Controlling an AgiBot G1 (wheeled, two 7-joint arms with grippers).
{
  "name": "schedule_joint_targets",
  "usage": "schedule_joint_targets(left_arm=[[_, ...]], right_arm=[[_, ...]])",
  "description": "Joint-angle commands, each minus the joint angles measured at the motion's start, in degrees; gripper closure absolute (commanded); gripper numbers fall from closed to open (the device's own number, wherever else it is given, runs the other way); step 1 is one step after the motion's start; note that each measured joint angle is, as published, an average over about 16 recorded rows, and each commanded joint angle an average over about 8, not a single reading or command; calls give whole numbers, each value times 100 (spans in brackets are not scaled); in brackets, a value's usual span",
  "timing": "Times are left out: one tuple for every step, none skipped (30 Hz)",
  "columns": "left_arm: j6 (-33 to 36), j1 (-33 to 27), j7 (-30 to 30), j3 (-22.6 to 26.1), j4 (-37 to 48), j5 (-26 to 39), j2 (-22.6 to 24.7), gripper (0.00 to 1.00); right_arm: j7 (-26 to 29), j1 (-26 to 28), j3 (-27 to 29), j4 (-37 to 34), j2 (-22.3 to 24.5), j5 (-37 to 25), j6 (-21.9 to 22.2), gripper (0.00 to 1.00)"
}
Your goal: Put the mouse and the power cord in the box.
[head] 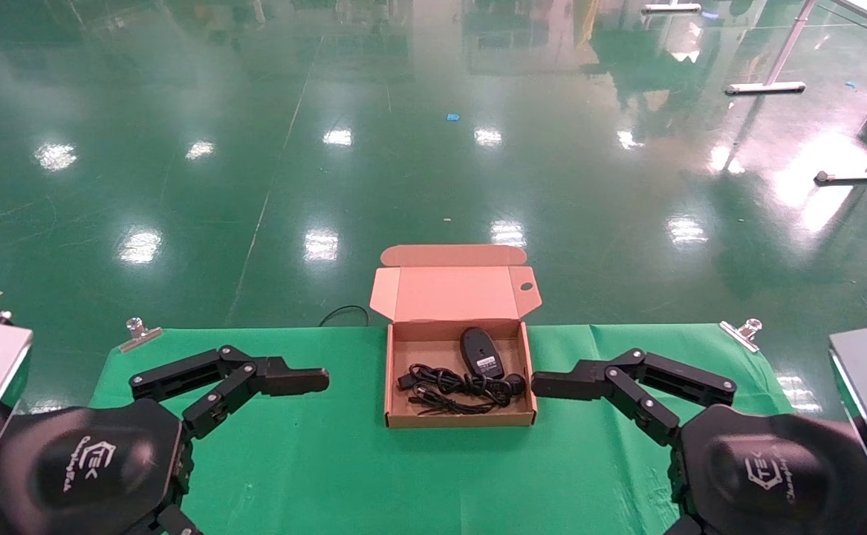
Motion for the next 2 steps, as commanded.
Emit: schedule_joint_targets(left_arm=[[-2, -1, 0, 1, 1, 2, 1, 0], [-2, -1, 0, 1, 2, 2, 2, 0]], right_arm=[[-1, 1, -1, -1, -1, -1, 1, 0], [-1, 1, -2, -2, -1, -2, 2, 0]])
